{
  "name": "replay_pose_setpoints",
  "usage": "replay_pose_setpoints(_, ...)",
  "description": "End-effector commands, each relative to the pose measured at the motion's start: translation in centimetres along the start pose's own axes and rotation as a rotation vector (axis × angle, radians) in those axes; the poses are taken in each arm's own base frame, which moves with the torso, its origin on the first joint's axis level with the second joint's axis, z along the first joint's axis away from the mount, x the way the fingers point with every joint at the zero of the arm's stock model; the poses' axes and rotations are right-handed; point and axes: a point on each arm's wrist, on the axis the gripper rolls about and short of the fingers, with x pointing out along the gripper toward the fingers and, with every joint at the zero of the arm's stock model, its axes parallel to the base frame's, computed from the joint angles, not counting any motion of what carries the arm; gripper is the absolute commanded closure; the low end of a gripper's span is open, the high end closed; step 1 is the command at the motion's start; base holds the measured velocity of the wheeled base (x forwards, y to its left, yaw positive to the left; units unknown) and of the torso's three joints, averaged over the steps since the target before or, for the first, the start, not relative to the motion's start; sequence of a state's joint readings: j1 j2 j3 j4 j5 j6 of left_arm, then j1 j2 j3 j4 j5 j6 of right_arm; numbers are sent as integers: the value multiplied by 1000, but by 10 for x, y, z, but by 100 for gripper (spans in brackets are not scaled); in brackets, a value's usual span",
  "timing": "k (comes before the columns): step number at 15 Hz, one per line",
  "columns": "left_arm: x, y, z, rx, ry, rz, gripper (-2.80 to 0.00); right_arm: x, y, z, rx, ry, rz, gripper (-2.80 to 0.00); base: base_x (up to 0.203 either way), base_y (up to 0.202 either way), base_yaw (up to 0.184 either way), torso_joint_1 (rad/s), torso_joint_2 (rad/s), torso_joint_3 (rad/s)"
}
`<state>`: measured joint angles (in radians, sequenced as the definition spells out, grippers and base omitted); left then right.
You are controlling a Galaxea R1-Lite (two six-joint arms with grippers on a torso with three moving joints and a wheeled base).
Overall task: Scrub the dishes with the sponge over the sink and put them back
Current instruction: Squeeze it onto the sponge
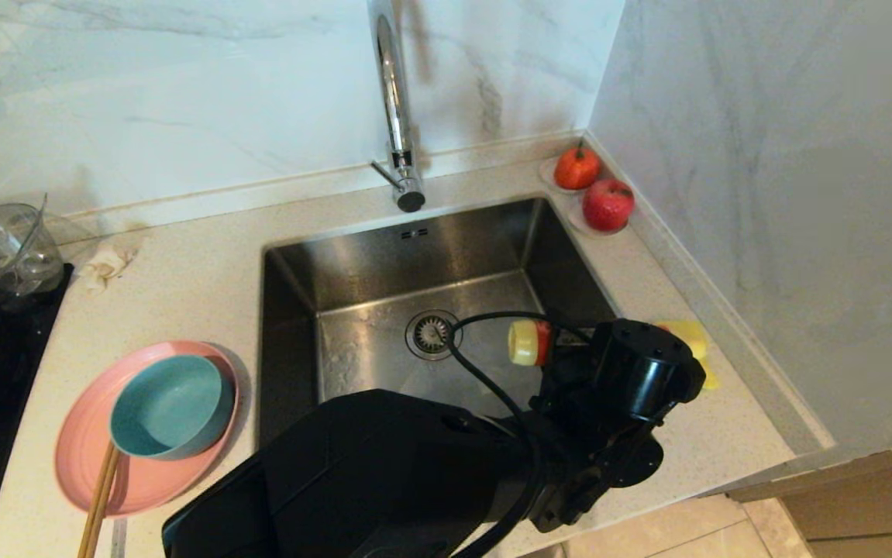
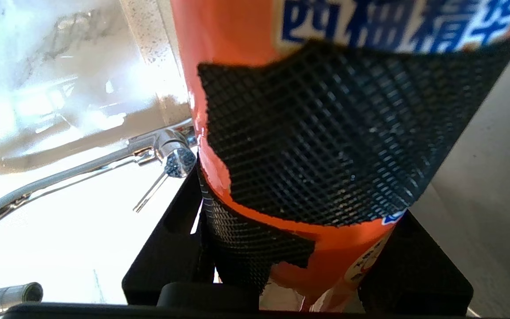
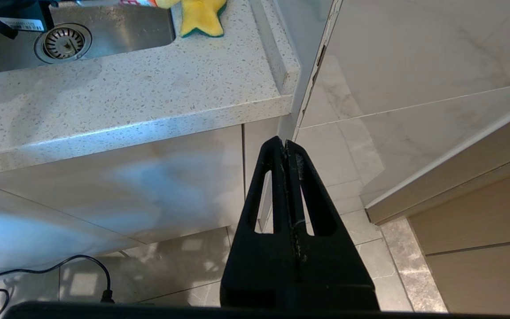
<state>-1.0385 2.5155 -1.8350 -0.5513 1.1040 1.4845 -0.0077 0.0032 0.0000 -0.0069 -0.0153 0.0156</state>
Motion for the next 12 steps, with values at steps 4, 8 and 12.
replay_pose_setpoints(4, -4, 5, -8, 4, 7, 2, 0, 0, 0, 0, 0, -1, 0, 0, 0, 0, 0, 0, 0, 0)
replay_pose_setpoints(8, -5, 12, -10, -9, 8, 8, 0, 0, 0, 0, 0, 0, 0, 0, 0, 0, 0, 0, 0, 0)
replay_pose_setpoints(12, -5, 11, -11, -2, 9, 5, 0, 0, 0, 0, 0, 0, 0, 0, 0, 0, 0, 0, 0, 0)
